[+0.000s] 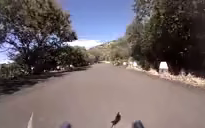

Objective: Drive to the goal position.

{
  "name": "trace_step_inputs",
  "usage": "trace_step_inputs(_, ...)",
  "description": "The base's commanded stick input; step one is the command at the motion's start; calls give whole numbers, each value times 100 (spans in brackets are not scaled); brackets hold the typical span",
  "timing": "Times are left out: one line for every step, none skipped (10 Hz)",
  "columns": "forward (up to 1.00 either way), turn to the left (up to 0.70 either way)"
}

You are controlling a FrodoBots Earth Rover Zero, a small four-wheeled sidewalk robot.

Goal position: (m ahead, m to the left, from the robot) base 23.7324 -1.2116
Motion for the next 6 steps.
trace_step_inputs(85, 0)
trace_step_inputs(85, 0)
trace_step_inputs(85, 0)
trace_step_inputs(85, 0)
trace_step_inputs(85, 0)
trace_step_inputs(85, 0)
